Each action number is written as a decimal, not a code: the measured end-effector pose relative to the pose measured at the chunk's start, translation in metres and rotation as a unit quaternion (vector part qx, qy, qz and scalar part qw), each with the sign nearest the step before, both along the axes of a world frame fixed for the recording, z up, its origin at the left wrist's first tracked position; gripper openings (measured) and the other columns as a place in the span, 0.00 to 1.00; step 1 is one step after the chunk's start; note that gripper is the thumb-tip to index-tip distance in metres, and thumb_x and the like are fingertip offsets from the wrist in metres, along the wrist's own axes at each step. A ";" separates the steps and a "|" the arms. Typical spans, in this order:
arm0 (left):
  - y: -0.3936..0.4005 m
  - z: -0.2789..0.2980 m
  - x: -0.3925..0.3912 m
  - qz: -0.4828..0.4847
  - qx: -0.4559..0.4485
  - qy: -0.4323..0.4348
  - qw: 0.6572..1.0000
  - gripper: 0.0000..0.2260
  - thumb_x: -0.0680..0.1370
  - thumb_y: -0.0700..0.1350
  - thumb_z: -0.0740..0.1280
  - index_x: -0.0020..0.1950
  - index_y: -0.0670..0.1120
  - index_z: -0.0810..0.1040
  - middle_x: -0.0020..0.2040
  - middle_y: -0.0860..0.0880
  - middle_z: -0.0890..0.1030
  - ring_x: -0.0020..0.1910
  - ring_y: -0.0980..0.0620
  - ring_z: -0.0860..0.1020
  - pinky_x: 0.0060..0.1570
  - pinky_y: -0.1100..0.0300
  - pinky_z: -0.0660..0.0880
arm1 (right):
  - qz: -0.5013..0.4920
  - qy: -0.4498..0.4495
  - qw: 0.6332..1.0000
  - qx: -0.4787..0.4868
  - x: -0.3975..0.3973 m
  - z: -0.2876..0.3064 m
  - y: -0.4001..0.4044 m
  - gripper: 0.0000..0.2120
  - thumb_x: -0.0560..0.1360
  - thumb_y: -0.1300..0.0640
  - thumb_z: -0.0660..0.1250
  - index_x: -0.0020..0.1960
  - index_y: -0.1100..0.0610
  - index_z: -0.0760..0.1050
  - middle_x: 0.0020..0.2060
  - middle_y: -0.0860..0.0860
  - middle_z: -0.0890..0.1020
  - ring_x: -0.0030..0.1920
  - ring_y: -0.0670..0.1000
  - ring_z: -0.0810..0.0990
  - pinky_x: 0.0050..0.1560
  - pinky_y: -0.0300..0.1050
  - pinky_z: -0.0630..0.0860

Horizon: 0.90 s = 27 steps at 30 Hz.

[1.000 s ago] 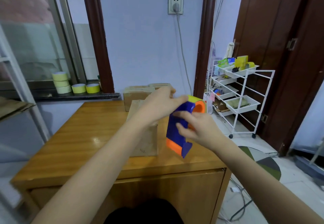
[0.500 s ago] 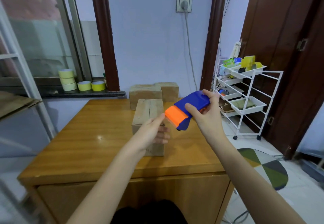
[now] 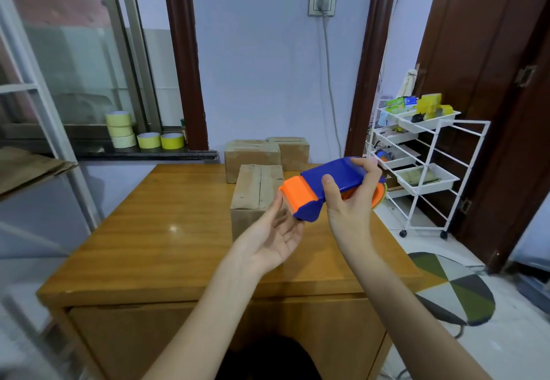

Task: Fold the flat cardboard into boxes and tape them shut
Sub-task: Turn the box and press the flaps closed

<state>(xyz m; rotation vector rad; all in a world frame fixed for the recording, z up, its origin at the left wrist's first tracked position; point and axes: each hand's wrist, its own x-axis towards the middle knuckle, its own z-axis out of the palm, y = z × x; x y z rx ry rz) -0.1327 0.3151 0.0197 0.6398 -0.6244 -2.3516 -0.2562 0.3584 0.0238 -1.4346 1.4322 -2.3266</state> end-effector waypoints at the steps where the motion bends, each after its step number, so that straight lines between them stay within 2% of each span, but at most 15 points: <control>1: 0.000 -0.001 0.000 -0.007 0.026 0.011 1.000 0.30 0.65 0.50 0.74 0.62 0.38 0.72 0.46 0.42 0.83 0.39 0.49 0.82 0.35 0.61 0.81 | 0.003 -0.004 1.000 -0.004 0.002 -0.001 -0.001 0.21 0.73 0.62 0.68 0.60 0.58 0.61 0.51 0.44 0.69 0.44 0.32 0.74 0.44 0.28 0.72; 4: -0.001 -0.004 0.000 -0.010 0.052 0.017 0.998 0.26 0.64 0.51 0.74 0.58 0.39 0.76 0.42 0.44 0.82 0.36 0.51 0.80 0.33 0.63 0.79 | 0.017 -0.017 1.000 -0.014 0.006 -0.001 -0.002 0.22 0.71 0.58 0.67 0.60 0.53 0.60 0.53 0.45 0.69 0.45 0.33 0.75 0.44 0.29 0.73; 7: 0.001 -0.006 -0.001 0.013 0.040 0.012 0.999 0.19 0.67 0.49 0.72 0.54 0.42 0.78 0.38 0.44 0.82 0.32 0.52 0.79 0.30 0.64 0.78 | 0.011 -0.015 0.999 -0.033 0.006 -0.002 -0.004 0.22 0.74 0.66 0.67 0.61 0.58 0.58 0.51 0.44 0.66 0.45 0.30 0.73 0.43 0.26 0.71; 10: 0.001 -0.005 -0.002 0.071 -0.033 -0.052 0.996 0.11 0.74 0.48 0.70 0.51 0.43 0.79 0.37 0.45 0.83 0.34 0.52 0.79 0.30 0.63 0.77 | 0.013 -0.015 0.999 -0.029 0.009 0.000 -0.005 0.23 0.74 0.72 0.66 0.61 0.59 0.58 0.50 0.43 0.66 0.44 0.28 0.73 0.42 0.25 0.71; 12: 0.001 -0.004 -0.004 0.120 -0.100 -0.098 0.983 0.10 0.76 0.50 0.68 0.51 0.45 0.80 0.39 0.46 0.84 0.36 0.53 0.80 0.32 0.61 0.77 | 0.011 -0.014 1.000 -0.025 0.011 0.001 -0.006 0.23 0.74 0.72 0.66 0.61 0.59 0.58 0.50 0.43 0.66 0.44 0.28 0.73 0.42 0.26 0.71; 15: 0.002 -0.002 -0.006 0.170 -0.171 -0.122 0.963 0.10 0.77 0.51 0.68 0.51 0.45 0.80 0.39 0.47 0.84 0.35 0.54 0.81 0.33 0.61 0.77 | 0.008 -0.024 0.999 -0.025 0.012 -0.001 -0.007 0.24 0.74 0.71 0.67 0.62 0.57 0.58 0.52 0.43 0.66 0.45 0.30 0.73 0.42 0.27 0.72; 18: 0.005 0.000 -0.007 0.200 -0.202 -0.124 0.951 0.09 0.78 0.51 0.67 0.49 0.46 0.80 0.37 0.49 0.83 0.35 0.55 0.79 0.31 0.63 0.76 | 0.001 -0.040 0.999 -0.036 0.014 -0.001 -0.008 0.25 0.74 0.70 0.67 0.63 0.57 0.58 0.52 0.43 0.66 0.44 0.30 0.73 0.41 0.28 0.72; 22: 0.006 -0.001 -0.011 0.228 -0.247 -0.163 0.928 0.07 0.81 0.49 0.63 0.47 0.49 0.78 0.39 0.49 0.81 0.38 0.55 0.77 0.33 0.64 0.75 | -0.001 -0.049 0.997 -0.058 0.016 -0.002 -0.008 0.26 0.73 0.67 0.68 0.63 0.57 0.57 0.54 0.44 0.66 0.46 0.30 0.73 0.41 0.27 0.73; 27: 0.003 -0.003 -0.011 0.260 -0.292 -0.211 0.896 0.10 0.81 0.48 0.63 0.43 0.46 0.77 0.29 0.51 0.76 0.26 0.59 0.72 0.25 0.67 0.70 | 0.013 -0.056 0.995 -0.076 0.021 -0.004 -0.010 0.27 0.71 0.61 0.68 0.63 0.53 0.57 0.55 0.43 0.65 0.49 0.32 0.74 0.42 0.30 0.74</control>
